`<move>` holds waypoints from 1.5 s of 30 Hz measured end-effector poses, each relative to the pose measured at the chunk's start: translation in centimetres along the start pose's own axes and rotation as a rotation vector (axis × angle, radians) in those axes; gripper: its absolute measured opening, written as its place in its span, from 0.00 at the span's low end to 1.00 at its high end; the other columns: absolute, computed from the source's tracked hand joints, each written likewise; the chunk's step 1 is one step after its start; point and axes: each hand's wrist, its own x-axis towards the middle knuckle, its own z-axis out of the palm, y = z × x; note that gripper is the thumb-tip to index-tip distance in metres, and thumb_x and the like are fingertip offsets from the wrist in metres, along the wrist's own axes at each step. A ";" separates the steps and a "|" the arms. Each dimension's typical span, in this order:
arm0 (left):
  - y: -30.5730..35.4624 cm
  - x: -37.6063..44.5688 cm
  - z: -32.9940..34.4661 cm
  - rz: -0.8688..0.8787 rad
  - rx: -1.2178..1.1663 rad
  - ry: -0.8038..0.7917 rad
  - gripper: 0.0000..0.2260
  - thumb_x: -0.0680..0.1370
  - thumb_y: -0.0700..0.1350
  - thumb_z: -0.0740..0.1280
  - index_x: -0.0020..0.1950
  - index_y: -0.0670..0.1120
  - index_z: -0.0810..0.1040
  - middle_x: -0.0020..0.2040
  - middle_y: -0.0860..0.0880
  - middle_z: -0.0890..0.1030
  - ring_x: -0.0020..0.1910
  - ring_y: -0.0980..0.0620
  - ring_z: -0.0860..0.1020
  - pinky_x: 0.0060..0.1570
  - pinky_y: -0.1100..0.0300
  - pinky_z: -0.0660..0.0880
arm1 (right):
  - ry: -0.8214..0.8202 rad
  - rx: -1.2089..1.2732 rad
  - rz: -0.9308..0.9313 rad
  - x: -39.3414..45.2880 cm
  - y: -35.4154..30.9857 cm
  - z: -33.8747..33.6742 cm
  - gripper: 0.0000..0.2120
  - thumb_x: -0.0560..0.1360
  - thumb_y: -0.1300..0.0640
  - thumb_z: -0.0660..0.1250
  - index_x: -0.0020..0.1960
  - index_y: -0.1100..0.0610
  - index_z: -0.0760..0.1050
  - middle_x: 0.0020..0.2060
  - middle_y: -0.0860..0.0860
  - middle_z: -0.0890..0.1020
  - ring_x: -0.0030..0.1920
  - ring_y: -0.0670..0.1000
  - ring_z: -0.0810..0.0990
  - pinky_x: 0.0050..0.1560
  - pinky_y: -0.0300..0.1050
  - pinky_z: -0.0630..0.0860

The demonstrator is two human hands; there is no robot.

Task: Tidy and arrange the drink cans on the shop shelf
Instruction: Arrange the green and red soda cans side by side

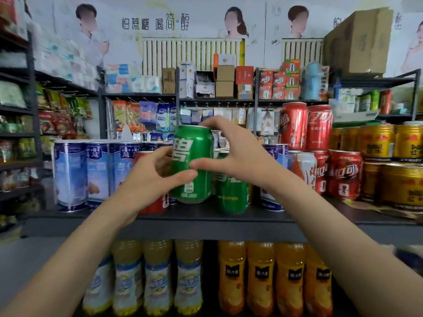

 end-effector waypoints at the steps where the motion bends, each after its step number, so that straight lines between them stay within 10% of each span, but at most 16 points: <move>1: -0.4 0.1 0.1 -0.009 0.111 -0.002 0.30 0.58 0.59 0.77 0.57 0.54 0.73 0.51 0.60 0.79 0.49 0.67 0.78 0.53 0.64 0.76 | -0.030 -0.100 0.015 0.1 0.2 0.4 0.33 0.68 0.46 0.73 0.68 0.54 0.65 0.64 0.50 0.71 0.63 0.48 0.69 0.63 0.37 0.63; 9: -1.8 0.3 4.2 -0.042 0.658 0.163 0.23 0.72 0.57 0.69 0.58 0.44 0.66 0.48 0.49 0.77 0.45 0.50 0.76 0.38 0.60 0.68 | -0.047 -0.527 0.088 0.0 1.1 1.8 0.30 0.71 0.49 0.70 0.70 0.51 0.66 0.69 0.53 0.63 0.72 0.54 0.55 0.72 0.53 0.51; 15: -3.6 0.2 6.2 -0.022 0.650 0.175 0.33 0.73 0.56 0.67 0.69 0.40 0.58 0.62 0.43 0.74 0.58 0.44 0.75 0.53 0.53 0.73 | 0.263 -0.393 0.169 -1.7 2.9 -0.7 0.13 0.75 0.58 0.65 0.59 0.55 0.74 0.63 0.54 0.70 0.66 0.53 0.65 0.67 0.44 0.57; 18: -3.2 -0.5 6.9 0.087 0.708 0.219 0.38 0.75 0.53 0.65 0.75 0.39 0.46 0.73 0.41 0.60 0.71 0.44 0.61 0.68 0.55 0.60 | 0.374 -0.291 0.344 -3.2 5.1 -4.0 0.11 0.77 0.61 0.61 0.58 0.56 0.74 0.61 0.54 0.74 0.47 0.46 0.74 0.50 0.30 0.67; 20: -2.5 -0.7 7.5 0.250 0.781 0.300 0.34 0.76 0.50 0.63 0.74 0.38 0.52 0.73 0.39 0.59 0.73 0.43 0.58 0.71 0.52 0.54 | 0.451 -0.205 0.452 -4.4 6.7 -5.8 0.13 0.77 0.64 0.59 0.59 0.56 0.74 0.59 0.54 0.75 0.38 0.45 0.72 0.37 0.32 0.68; 26: 0.6 0.5 11.0 0.550 0.714 0.270 0.22 0.76 0.42 0.62 0.69 0.41 0.64 0.68 0.43 0.68 0.70 0.46 0.63 0.70 0.51 0.52 | 0.266 0.061 0.699 -7.2 10.5 -7.3 0.20 0.75 0.63 0.64 0.66 0.53 0.68 0.59 0.52 0.75 0.50 0.49 0.74 0.40 0.39 0.74; 35: 3.1 3.3 15.4 0.417 0.950 0.040 0.28 0.79 0.50 0.56 0.75 0.46 0.48 0.75 0.46 0.58 0.73 0.51 0.58 0.71 0.53 0.36 | 0.254 0.152 0.590 -8.9 13.5 -4.9 0.32 0.67 0.60 0.74 0.64 0.48 0.60 0.44 0.39 0.72 0.47 0.45 0.75 0.48 0.42 0.72; 39: 4.3 5.0 15.9 0.314 1.047 -0.010 0.28 0.78 0.55 0.57 0.74 0.46 0.52 0.55 0.49 0.76 0.59 0.49 0.74 0.72 0.48 0.41 | 0.302 0.067 0.634 -9.3 15.0 -8.1 0.35 0.65 0.59 0.76 0.65 0.50 0.60 0.49 0.45 0.74 0.50 0.49 0.75 0.51 0.45 0.73; 45: 5.8 7.3 16.8 0.124 1.119 -0.098 0.21 0.77 0.61 0.55 0.55 0.45 0.69 0.36 0.53 0.70 0.48 0.48 0.76 0.69 0.48 0.54 | 0.329 -0.087 0.730 -10.7 17.2 -12.3 0.39 0.62 0.53 0.79 0.65 0.48 0.59 0.55 0.56 0.74 0.49 0.56 0.77 0.52 0.57 0.77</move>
